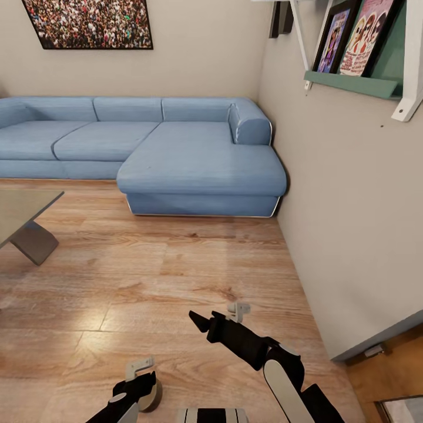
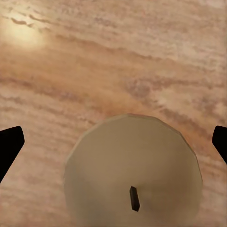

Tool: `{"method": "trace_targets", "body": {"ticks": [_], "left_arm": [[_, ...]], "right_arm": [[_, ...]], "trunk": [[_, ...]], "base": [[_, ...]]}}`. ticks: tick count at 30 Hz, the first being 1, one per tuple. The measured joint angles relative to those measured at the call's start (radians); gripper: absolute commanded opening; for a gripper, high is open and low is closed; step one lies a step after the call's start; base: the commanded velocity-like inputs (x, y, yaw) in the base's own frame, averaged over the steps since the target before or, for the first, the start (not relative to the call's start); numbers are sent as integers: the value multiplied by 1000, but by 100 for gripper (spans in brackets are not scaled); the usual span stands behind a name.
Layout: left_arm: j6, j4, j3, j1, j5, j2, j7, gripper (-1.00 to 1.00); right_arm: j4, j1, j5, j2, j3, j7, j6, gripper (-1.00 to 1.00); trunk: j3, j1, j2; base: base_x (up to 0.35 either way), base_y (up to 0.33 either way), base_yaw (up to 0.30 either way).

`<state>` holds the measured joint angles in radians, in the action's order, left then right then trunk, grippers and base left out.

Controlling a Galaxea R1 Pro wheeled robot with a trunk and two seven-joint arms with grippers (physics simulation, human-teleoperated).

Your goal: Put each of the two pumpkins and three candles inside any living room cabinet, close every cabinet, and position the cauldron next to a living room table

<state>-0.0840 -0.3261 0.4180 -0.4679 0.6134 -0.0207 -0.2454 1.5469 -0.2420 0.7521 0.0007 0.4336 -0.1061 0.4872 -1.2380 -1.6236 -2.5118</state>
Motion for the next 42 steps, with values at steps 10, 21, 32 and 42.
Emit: {"method": "trace_targets", "body": {"ticks": [10, 21, 32, 42], "left_arm": [[1, 1, 0, 0, 0, 0, 1, 100], [1, 2, 1, 0, -2, 7, 3, 100], [2, 2, 0, 0, -3, 12, 6, 100], [0, 1, 1, 0, -5, 12, 6, 100]], "right_arm": [[0, 0, -1, 2, -5, -76, 0, 100], [-1, 0, -1, 1, -5, -76, 1, 100], [-1, 0, -1, 1, -6, -76, 1, 100], [-2, 0, -1, 1, -5, -76, 1, 100]], "trunk": [[-19, -2, -1], [-39, -4, -2], [-50, -6, -3], [-62, -7, -4]], "base": [[0, 0, 0], [0, 0, 0], [0, 0, 0], [0, 0, 0]]}}
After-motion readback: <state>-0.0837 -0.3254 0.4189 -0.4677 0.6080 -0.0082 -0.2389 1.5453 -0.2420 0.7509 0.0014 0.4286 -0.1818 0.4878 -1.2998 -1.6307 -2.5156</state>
